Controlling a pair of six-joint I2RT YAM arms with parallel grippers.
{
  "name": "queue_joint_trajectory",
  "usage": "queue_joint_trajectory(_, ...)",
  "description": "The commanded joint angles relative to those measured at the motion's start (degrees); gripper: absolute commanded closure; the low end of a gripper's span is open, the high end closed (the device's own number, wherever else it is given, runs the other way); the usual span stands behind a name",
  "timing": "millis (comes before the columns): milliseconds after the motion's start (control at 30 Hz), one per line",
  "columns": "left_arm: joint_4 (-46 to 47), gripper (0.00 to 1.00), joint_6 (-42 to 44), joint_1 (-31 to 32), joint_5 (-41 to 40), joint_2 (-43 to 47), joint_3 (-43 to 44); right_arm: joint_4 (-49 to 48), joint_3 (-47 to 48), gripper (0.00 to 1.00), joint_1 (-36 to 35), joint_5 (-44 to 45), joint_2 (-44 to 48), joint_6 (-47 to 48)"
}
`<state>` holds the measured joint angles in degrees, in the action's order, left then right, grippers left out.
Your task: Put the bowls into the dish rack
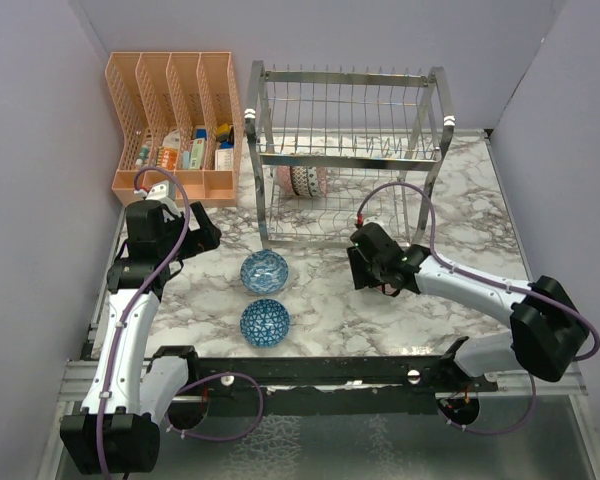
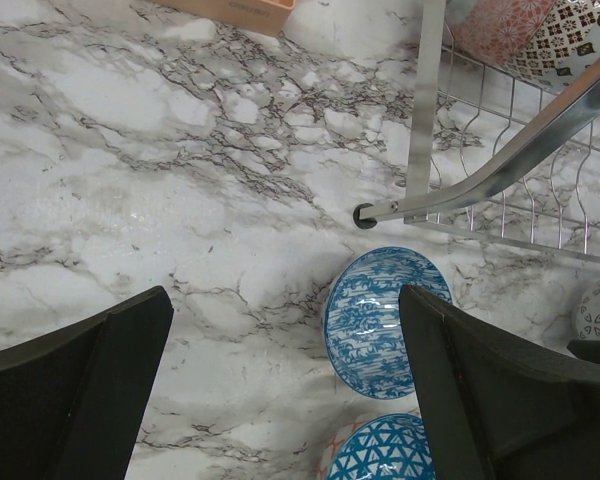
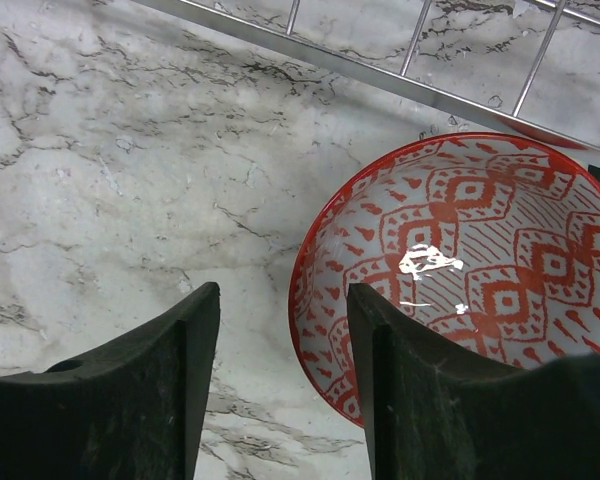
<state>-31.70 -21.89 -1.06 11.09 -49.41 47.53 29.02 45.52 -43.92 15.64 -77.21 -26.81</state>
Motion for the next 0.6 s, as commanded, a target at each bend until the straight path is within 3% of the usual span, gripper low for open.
queue_joint_trajectory(0, 1.4, 0.01, 0.6, -0.2, 0.2, 0.2, -0.6, -1.7, 0.6, 0.49, -0.3, 3.0, -1.7, 1.6)
queue_joint_trajectory(267, 1.7, 0.01, 0.5, -0.2, 0.4, -0.3, -0.4, -0.3, -0.2, 0.57, -0.4, 5.8, -2.8, 0.7)
queue_joint_trajectory(567, 1.7, 0.01, 0.4, -0.2, 0.4, -0.1, -0.8, 0.9, -0.3, 0.61, -0.7, 7.8, -5.5, -1.9)
